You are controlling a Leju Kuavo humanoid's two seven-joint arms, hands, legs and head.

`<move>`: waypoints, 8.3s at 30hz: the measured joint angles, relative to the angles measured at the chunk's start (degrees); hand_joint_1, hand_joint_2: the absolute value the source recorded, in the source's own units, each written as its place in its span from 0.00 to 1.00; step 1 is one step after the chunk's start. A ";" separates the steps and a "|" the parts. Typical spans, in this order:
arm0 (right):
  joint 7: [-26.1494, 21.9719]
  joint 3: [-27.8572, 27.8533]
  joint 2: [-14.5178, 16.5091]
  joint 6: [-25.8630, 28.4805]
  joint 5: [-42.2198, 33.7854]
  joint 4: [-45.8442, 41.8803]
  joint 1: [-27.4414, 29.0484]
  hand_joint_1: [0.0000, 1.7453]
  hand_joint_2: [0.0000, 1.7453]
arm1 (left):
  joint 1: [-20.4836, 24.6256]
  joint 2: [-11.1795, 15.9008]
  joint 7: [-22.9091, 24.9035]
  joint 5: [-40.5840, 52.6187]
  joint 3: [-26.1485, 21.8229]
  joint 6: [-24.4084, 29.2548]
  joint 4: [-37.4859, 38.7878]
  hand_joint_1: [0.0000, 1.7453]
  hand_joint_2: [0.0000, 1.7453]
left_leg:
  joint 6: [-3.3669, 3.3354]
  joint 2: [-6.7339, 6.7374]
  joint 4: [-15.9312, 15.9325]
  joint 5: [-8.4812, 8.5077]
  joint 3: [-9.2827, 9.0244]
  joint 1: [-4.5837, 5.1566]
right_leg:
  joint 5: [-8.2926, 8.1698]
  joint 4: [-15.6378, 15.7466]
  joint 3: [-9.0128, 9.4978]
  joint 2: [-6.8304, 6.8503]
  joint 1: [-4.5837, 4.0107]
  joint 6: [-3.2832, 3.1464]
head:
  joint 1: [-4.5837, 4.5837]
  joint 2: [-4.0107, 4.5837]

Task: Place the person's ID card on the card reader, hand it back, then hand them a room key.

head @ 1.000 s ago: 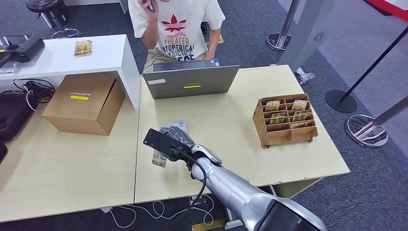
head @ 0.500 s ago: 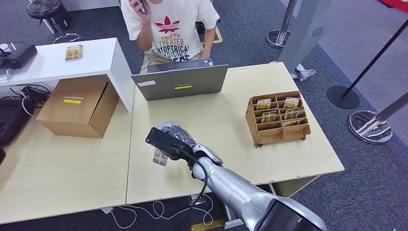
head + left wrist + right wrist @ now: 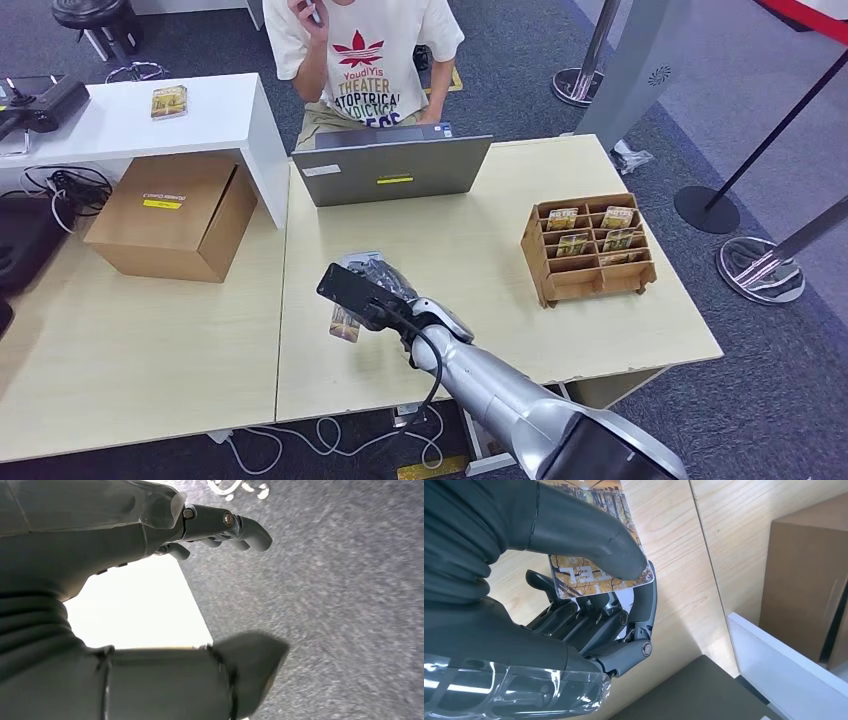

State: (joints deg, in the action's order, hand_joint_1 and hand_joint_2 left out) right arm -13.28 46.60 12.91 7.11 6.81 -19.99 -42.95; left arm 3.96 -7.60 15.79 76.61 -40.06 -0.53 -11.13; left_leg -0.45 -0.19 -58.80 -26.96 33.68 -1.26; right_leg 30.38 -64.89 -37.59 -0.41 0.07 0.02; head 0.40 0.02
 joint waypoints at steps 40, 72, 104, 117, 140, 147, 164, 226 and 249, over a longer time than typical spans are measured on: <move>0.67 2.72 0.95 -5.40 2.55 0.90 3.67 1.00 1.00 | 0.30 -0.28 -0.18 0.74 0.81 0.42 0.00 0.00 1.00 | 0.83 -0.23 -0.21 -0.06 0.26 0.26 | -3.61 6.17 2.94 0.16 -0.10 -0.75 | 0.06 0.00; -1.28 3.06 1.90 -6.02 0.99 1.03 2.71 1.00 1.00 | 0.25 -0.46 -1.56 0.64 0.81 1.07 0.04 0.00 0.00 | 1.19 -0.20 -0.51 0.00 0.43 0.26 | -3.80 6.02 2.77 0.10 -0.29 -1.01 | -0.17 0.00; -1.03 3.06 1.86 -5.85 0.60 0.80 2.57 1.00 1.00 | 0.51 -0.38 -0.97 1.66 0.81 0.88 0.07 0.00 0.00 | 1.10 -0.04 -0.86 -2.78 -1.62 0.47 | -5.86 6.09 0.84 0.16 -0.25 -1.07 | -0.29 0.00; -1.05 3.06 1.84 -5.17 0.03 0.80 2.56 1.00 1.00 | 0.57 -0.38 -0.78 2.39 0.85 0.60 0.06 0.00 0.00 | 1.31 -0.03 -0.59 -2.65 -1.71 0.41 | -5.86 6.05 0.73 0.13 -0.26 -1.09 | -0.30 0.00; 0.47 3.06 2.23 -6.87 -0.28 0.01 -0.71 1.00 1.00 | 1.07 -0.38 0.31 3.22 1.40 -0.10 0.07 0.00 0.00 | 1.32 -0.03 -0.57 -2.64 -1.70 0.41 | -5.86 6.04 0.72 0.12 -0.26 -1.09 | -0.29 0.00; 0.87 3.06 2.44 -7.99 -0.48 0.03 -1.14 1.00 1.00 | 1.19 -0.38 0.35 3.26 1.40 -0.20 0.07 0.00 0.00 | 1.32 -0.03 -0.57 -2.64 -1.70 0.41 | -5.86 6.03 0.73 0.12 -0.26 -1.09 | -0.29 0.00; 0.99 3.02 2.54 -12.21 -1.43 0.14 -0.33 1.00 1.00 | 1.13 -0.38 -0.55 3.65 1.46 -0.26 0.07 0.00 0.00 | 1.32 -0.03 -0.56 -2.64 -1.71 0.41 | -5.86 6.03 0.71 0.12 -0.26 -1.09 | -0.29 0.00; 0.63 -18.86 -9.27 -3.71 -7.97 -0.16 -1.02 1.00 1.00 | 0.44 -0.45 -0.92 3.93 1.27 -1.14 0.07 0.00 0.00 | 1.32 -0.03 -0.54 -2.64 -1.68 0.43 | -5.87 6.03 0.70 0.13 -0.25 -1.09 | -0.30 0.00; 1.04 -18.93 -6.50 -4.62 -7.10 -0.32 -2.01 1.00 1.00 | 0.45 -0.45 -0.76 4.72 1.38 -1.90 0.07 0.00 0.00 | 1.32 -0.02 -0.53 -2.63 -1.69 0.42 | -5.87 6.03 0.70 0.12 -0.25 -1.09 | -0.30 0.00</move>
State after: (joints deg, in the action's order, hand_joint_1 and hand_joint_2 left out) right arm -12.24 27.67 6.42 2.49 -0.28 -20.31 -44.96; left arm 4.41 -8.04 15.03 81.33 -38.69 -2.43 -11.06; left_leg 0.87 -0.21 -59.34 -29.60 31.99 -0.84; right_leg 24.51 -58.87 -36.89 -0.29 -0.18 -1.07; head 0.10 0.02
